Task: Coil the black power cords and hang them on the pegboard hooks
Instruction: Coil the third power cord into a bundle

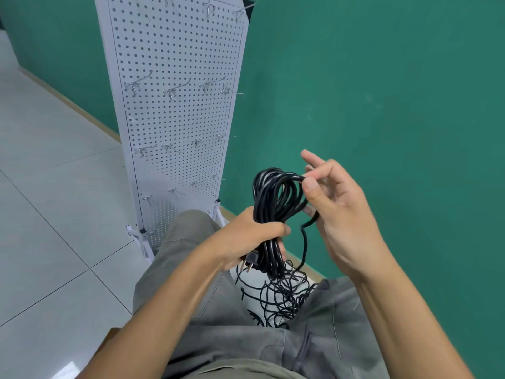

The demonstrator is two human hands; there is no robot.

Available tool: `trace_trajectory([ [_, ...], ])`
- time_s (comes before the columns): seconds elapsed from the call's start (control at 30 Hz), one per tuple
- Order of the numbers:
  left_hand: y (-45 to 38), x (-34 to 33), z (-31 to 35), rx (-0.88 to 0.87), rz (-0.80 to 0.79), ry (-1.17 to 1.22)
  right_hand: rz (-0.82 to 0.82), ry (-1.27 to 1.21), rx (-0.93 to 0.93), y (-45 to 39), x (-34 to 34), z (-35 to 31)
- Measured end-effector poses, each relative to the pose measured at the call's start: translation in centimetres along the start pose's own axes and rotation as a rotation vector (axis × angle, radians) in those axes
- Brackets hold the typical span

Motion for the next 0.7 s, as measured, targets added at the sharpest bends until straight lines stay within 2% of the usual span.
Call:
trace_trajectory([
  [0.1, 0.2, -0.9, 0.3, -0.036, -0.064, -0.070, 0.055, -0.122, -0.075, -1.0, -0.1, 1.2],
  [0.27, 0.3, -0.6, 1.3, -0.149, 0.005, -0.178, 0.125, -0.243, -0.181, -1.5, -0.5, 2.8],
  [0.43, -0.5, 0.2, 0.9, -0.196, 0.148, -0.242, 0.101, -0.386, -0.224, -1.5, -0.7, 2.3],
  [0.7, -0.2, 0.5, 1.4, -0.339, 0.186, -0.237, 0.073, -0.489, -0.279, -1.4, -0.9, 2.3],
])
Point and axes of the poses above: each hand's wrist, its own y-axis away from the middle knuckle, its own x-axis out of the back of the hand, z = x × y, the point moved 7 cm from there along -y, towards the middle knuckle, and after that the axes turned 4 degrees about z, right-handed, at the moved point
